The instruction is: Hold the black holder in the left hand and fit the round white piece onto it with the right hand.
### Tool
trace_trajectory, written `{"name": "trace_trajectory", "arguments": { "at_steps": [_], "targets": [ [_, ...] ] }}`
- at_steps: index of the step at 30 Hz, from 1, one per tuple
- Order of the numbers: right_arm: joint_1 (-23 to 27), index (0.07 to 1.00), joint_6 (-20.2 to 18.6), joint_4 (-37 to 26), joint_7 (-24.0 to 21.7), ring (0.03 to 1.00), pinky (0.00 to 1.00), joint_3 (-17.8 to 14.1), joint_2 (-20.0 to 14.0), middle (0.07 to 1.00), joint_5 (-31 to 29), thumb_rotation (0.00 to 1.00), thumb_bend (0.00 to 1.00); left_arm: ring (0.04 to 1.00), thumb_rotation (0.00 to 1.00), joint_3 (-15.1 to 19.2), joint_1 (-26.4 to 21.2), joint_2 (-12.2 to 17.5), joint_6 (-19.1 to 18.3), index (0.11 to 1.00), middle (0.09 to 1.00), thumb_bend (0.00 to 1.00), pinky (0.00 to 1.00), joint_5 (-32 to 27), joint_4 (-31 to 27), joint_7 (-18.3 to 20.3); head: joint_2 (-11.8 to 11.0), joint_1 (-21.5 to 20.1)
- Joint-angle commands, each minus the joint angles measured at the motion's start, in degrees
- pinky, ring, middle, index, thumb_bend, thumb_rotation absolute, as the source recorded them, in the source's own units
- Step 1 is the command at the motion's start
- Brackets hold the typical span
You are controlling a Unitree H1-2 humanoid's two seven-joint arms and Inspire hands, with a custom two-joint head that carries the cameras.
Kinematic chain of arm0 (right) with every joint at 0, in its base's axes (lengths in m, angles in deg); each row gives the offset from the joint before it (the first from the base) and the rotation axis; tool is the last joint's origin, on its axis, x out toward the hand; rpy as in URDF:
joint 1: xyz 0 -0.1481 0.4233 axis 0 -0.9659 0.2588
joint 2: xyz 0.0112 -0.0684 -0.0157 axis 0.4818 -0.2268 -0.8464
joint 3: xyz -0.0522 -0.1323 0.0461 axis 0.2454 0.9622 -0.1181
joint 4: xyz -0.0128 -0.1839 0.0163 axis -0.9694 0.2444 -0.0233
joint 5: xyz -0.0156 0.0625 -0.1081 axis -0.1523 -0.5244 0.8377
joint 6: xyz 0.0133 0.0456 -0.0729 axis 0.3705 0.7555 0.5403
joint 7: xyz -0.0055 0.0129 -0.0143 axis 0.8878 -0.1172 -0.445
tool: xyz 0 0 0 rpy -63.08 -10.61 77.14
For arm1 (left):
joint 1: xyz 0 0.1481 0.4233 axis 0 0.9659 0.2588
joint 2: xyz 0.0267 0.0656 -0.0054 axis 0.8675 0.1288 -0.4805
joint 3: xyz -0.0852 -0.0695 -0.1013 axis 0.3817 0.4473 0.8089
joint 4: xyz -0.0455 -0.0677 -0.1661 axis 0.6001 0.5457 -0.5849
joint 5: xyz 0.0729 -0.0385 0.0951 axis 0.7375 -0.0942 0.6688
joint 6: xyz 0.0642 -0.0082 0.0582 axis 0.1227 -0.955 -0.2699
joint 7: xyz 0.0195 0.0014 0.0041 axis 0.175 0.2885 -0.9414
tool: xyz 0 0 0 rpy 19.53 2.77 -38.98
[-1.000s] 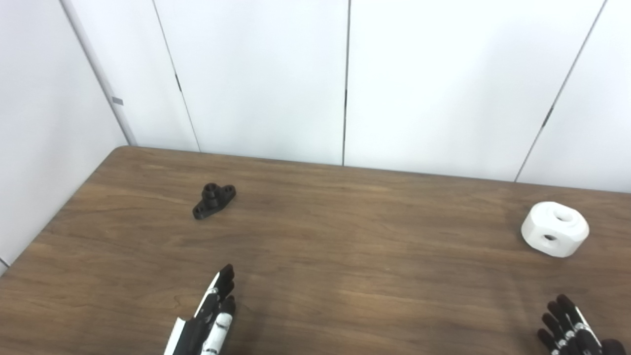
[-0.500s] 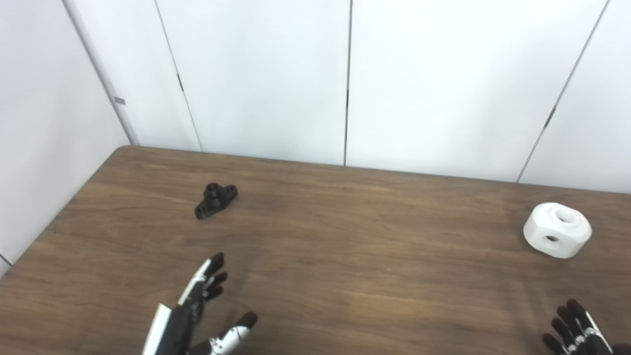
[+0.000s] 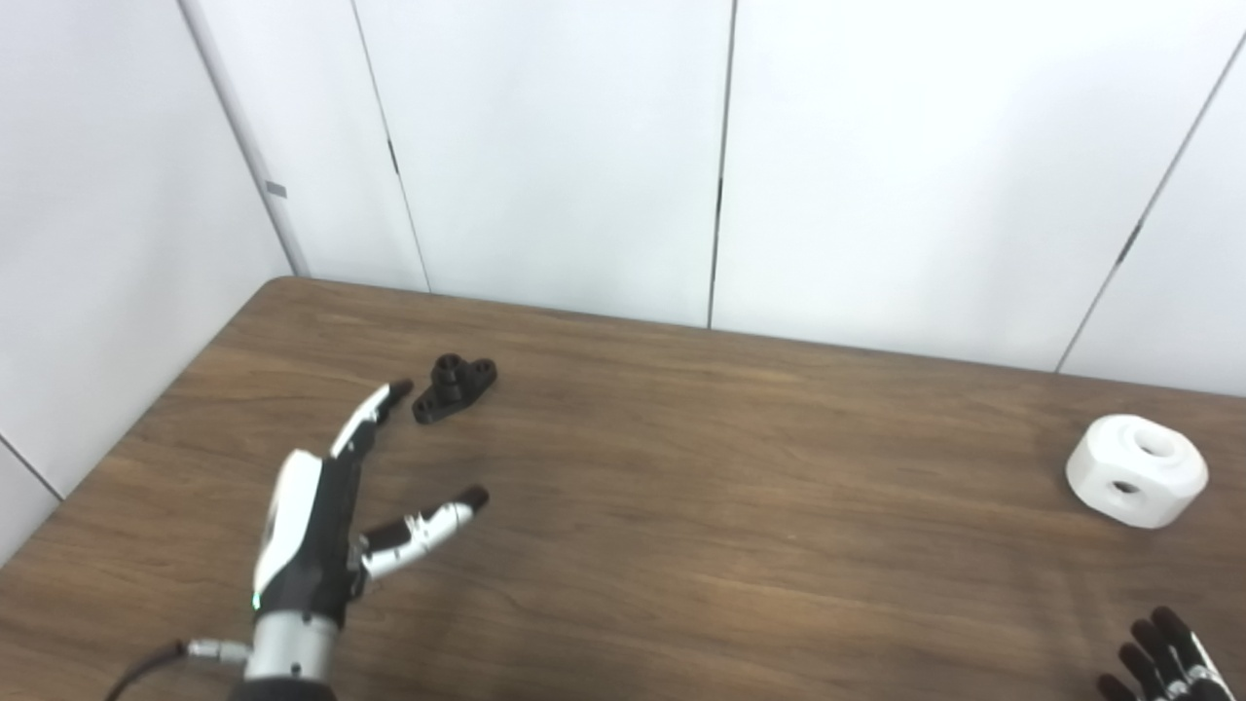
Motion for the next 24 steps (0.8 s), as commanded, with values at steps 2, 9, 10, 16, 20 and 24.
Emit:
{"name": "trace_trajectory", "arguments": {
  "at_steps": [2, 9, 10, 16, 20, 24],
  "targets": [
    [-0.03, 1.0, 0.66, -0.59, -0.1, 1.0, 1.0, -0.33, -0.75, 1.0, 0.09, 1.0, 0.58, 0.926, 0.3, 0.87, -2.1, 2.4, -2.04, 0.917, 0.926, 0.72, 0.88, 3.12, -2.64, 2.0, 0.04, 0.06],
    [0.26, 1.0, 1.49, 0.07, -0.52, 1.0, 1.0, 0.19, -0.67, 1.0, 0.71, 1.0, 0.56, 0.987, 0.42, 2.89, -5.44, 4.11, -2.71, 0.926, 0.968, 0.72, 0.93, 8.44, -0.54, 7.23, 0.22, -0.7],
    [0.29, 1.0, 1.44, 0.02, -0.51, 1.0, 1.0, 0.21, -0.67, 1.0, 0.76, 1.0, 0.56, 0.992, 0.42, 3.34, -6.14, 4.11, -2.71, 0.923, 0.972, 0.73, 0.93, 9.54, 0.07, 7.9, 0.23, -0.74],
    [0.32, 1.0, 1.21, -0.31, -0.4, 1.0, 1.0, 0.44, -0.58, 1.0, 0.96, 1.0, 0.56, 1.0, 0.44, 4.19, -10.4, 6.03, -2.63, 0.901, 0.973, 0.76, 0.93, 13.83, 4.85, 9.28, 0.32, -1.2],
    [0.16, 1.0, 1.33, -0.6, -0.35, 1.0, 1.0, 0.53, -0.6, 1.0, 1.14, 1.0, 0.57, 1.0, 0.42, 3.58, -12.49, 7.67, -2.43, 0.885, 0.974, 0.78, 0.93, 15.28, 8.64, 9.15, 0.35, -1.35],
    [0.16, 1.0, 1.2, -0.84, -0.25, 1.0, 1.0, 0.5, -0.59, 1.0, 1.22, 1.0, 0.56, 1.0, 0.45, 2.71, -14.4, 8.37, -2.35, 0.878, 0.974, 0.8, 0.99, 16.34, 13.16, 8.23, 0.46, -1.55]
  ]
}}
